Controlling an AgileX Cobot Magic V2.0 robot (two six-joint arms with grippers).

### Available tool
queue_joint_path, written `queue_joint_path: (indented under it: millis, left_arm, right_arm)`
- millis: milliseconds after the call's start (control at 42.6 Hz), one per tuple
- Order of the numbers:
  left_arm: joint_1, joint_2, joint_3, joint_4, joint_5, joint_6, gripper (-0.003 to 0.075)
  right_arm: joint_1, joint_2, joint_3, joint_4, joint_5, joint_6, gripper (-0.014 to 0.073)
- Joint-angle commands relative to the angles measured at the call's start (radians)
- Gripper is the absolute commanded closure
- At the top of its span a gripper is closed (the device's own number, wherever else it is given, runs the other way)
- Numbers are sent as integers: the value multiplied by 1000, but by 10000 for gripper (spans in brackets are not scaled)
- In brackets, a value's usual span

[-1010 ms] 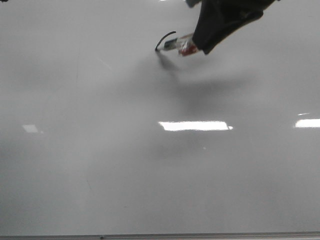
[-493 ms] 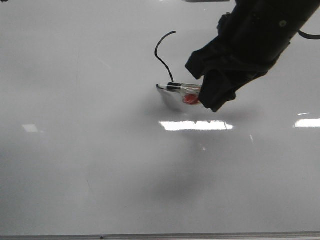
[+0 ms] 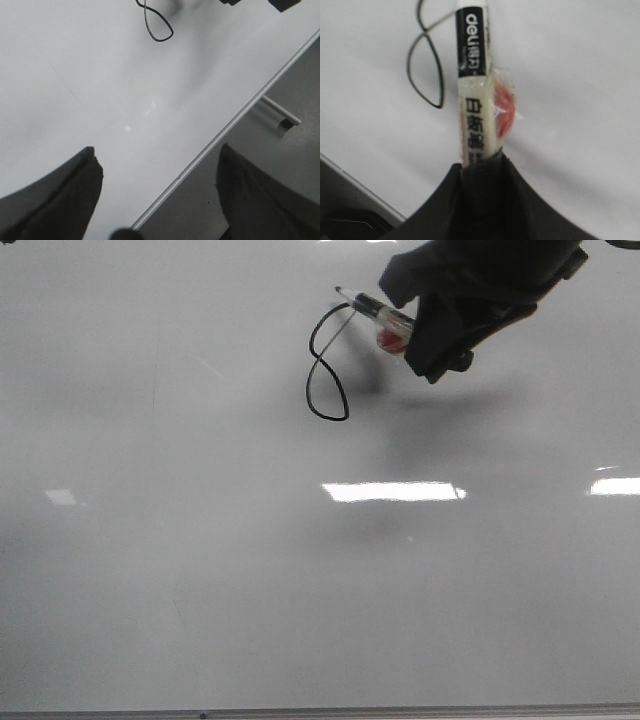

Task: Write number 8 on whiteboard

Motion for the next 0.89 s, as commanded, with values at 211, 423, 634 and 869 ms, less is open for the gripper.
queue_joint_path:
  millis: [211, 423, 634, 869]
  left_arm:
    - [-60, 7, -28, -92, 11, 228, 183]
    - [-229, 86, -38, -101, 9, 300, 135]
    - [-401, 213, -114, -108, -12, 334, 135]
    - [-512, 336, -158, -130, -70, 380, 136]
  right_arm:
    - [195, -334, 220, 0, 26, -223, 663]
    - [251, -472, 245, 4, 260, -337, 663]
    - [259, -496, 245, 68, 435, -438, 661]
    - [259, -496, 245, 101, 446, -458, 661]
